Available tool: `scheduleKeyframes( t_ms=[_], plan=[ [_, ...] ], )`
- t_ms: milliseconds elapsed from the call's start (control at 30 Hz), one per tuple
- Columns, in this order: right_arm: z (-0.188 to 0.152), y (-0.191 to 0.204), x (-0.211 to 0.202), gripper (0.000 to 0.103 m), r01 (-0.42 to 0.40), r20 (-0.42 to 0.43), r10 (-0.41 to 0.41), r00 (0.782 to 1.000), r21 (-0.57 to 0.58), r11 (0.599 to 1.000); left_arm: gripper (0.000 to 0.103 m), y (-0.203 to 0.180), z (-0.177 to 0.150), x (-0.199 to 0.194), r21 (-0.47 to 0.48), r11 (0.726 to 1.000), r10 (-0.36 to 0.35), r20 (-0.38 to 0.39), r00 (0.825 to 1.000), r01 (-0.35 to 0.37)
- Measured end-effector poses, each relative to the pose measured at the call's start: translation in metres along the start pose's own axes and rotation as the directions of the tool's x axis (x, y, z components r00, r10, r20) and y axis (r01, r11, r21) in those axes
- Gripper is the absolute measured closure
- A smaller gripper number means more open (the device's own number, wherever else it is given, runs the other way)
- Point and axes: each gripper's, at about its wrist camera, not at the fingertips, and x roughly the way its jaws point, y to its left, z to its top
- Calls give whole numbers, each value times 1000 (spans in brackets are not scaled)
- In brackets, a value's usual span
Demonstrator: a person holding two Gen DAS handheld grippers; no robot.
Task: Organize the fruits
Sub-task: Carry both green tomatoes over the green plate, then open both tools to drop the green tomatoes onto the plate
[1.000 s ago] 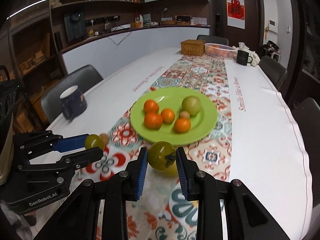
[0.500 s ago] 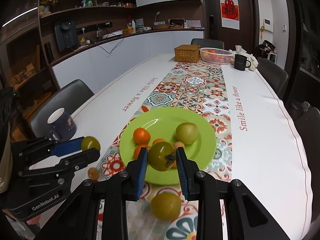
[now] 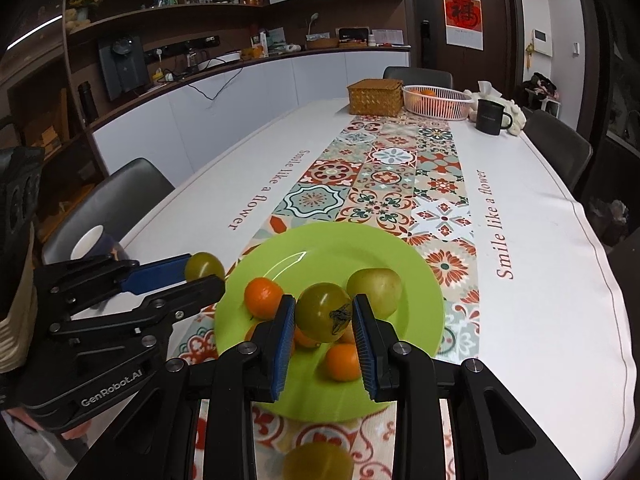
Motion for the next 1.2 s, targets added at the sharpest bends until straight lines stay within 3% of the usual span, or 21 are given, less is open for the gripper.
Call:
scheduleKeyframes(
  t_ms=[267, 400, 433, 500, 633, 733, 833, 1200],
  plan=[
    [5, -9, 18, 73, -2, -11, 2, 1000, 18, 1000, 74, 2, 7, 21, 5, 1000, -3, -27, 1000, 3],
    [6, -13, 19, 71, 6, 5, -6, 1000, 28, 1000, 59, 3, 6, 18, 6, 1000, 18, -19, 1000, -18],
    [6, -13, 18, 62, 11, 9, -11, 1000, 29, 1000, 56, 3, 5, 15, 4, 1000, 23, -13, 1000, -23],
    [5, -15, 13, 54, 27, 26, -28, 999, 39, 999, 52, 3, 3, 10, -2, 999, 41, -5, 999, -41],
    [2, -14, 0, 54, 51, 48, -53, 997, 40, 998, 44, 2, -5, -8, -12, 997, 73, 14, 997, -72],
    [-2, -15, -12, 45, 60, 66, -64, 996, 55, 997, 40, 0, -10, -20, -14, 997, 78, 21, 997, -77],
    [-7, -13, -26, 44, 77, 84, -82, 993, 55, 995, 36, -5, -16, -35, -12, 996, 86, 32, 996, -86],
    [-29, 3, -78, 32, 92, 138, -100, 985, 61, 994, 26, -16, -41, -94, -23, 993, 116, 92, 989, -114]
  ],
)
